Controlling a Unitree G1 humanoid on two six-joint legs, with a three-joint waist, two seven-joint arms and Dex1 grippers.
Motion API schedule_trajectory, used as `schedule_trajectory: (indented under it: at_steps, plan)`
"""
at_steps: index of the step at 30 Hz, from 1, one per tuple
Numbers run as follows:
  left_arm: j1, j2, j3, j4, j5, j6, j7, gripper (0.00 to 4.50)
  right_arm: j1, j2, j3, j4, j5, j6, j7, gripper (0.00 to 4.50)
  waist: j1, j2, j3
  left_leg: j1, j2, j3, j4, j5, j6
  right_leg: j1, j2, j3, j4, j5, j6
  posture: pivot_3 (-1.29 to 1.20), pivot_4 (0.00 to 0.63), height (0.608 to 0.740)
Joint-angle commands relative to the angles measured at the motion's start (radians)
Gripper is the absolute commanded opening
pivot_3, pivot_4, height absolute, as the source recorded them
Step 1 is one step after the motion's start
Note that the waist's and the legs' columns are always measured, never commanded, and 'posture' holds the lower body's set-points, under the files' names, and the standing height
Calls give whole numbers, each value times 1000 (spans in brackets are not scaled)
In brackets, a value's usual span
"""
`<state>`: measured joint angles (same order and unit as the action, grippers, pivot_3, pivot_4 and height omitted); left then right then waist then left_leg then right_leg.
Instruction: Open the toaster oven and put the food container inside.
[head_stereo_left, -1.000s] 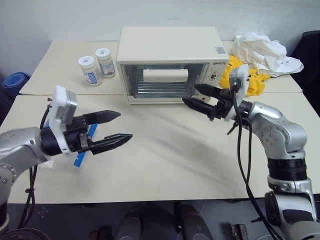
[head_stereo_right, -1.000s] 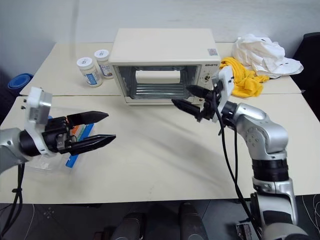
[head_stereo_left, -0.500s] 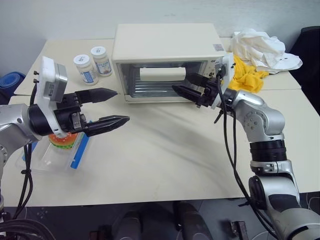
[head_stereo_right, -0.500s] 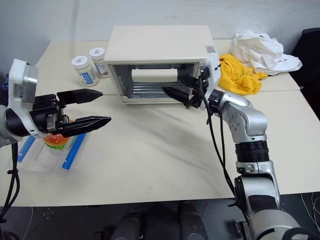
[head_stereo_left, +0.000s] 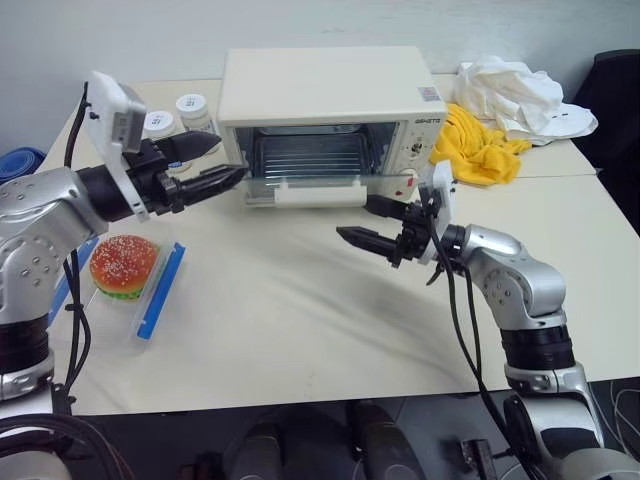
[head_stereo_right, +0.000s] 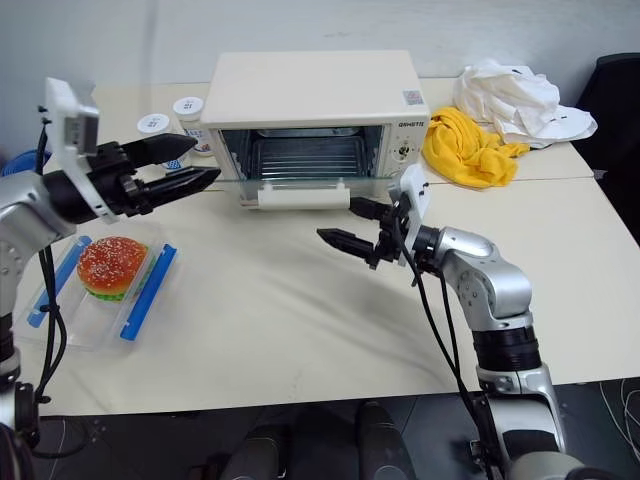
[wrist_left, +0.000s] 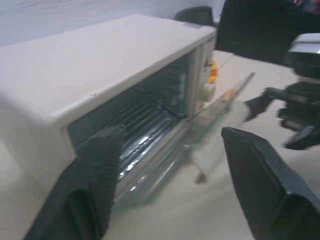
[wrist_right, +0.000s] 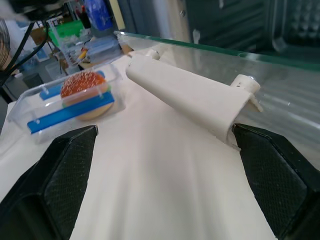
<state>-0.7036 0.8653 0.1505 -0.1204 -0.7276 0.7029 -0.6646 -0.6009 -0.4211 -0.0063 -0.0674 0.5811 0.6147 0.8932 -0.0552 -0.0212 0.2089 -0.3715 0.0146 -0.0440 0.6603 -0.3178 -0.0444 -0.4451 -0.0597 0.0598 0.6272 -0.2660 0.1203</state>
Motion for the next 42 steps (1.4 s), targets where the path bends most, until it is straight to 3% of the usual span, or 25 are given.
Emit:
schedule_trajectory:
  at_steps: [1,7,8,15,18,26,31,37,40,42]
  plan:
    - [-98,-36,-53,79,92,-63,-30,2087,4,-5,1,-106,35,0,15,4500,2,0,0,0,0,0,0,0,0,0,0,0,0,0,0,0,150,740]
    - [-214,-84,-194,244,278,-195,-145,160,22,-6,7,-121,22,-2,5,4500,0,0,0,-1,0,0,0,0,0,0,0,0,0,0,1,0,150,740]
    - [-221,-86,-217,266,310,-225,-170,51,24,-5,7,-121,19,-5,2,4500,-1,0,0,0,0,0,0,0,0,0,0,0,0,0,1,0,150,740]
    - [-242,-98,-300,355,441,-303,-300,51,58,-12,-21,-159,17,-5,-48,4500,1,0,0,-1,0,0,2,0,0,0,0,0,1,0,1,0,150,740]
    - [-230,-102,-301,343,463,-315,-334,51,150,-89,-53,-243,20,23,-46,4500,8,0,0,-1,0,0,2,0,0,0,0,0,1,0,1,0,150,740]
    - [-153,-95,-315,276,495,-310,-404,51,426,-333,-301,-473,264,158,35,4500,28,0,0,-3,-1,0,5,-1,2,1,-1,0,-2,1,2,0,150,740]
    - [-70,-96,-390,203,580,-330,-416,51,400,-373,-379,-489,379,199,-14,4500,25,0,0,3,-1,0,5,0,4,5,1,2,0,1,2,0,150,740]
    - [-10,-94,-434,166,699,-341,-359,51,353,-379,-359,-491,432,198,-37,4500,30,0,0,1,-1,-2,5,0,4,4,1,2,-1,1,2,0,150,740]
    - [22,-87,-383,85,677,-267,-338,51,324,-383,-338,-485,444,196,-25,4500,29,0,0,1,-1,-1,5,0,4,4,0,2,-1,1,2,0,150,740]
    - [70,-69,-266,-51,566,-108,-337,51,285,-382,-311,-462,450,196,-8,4500,24,0,0,1,-1,-1,5,0,4,4,0,2,-1,1,2,0,150,740]
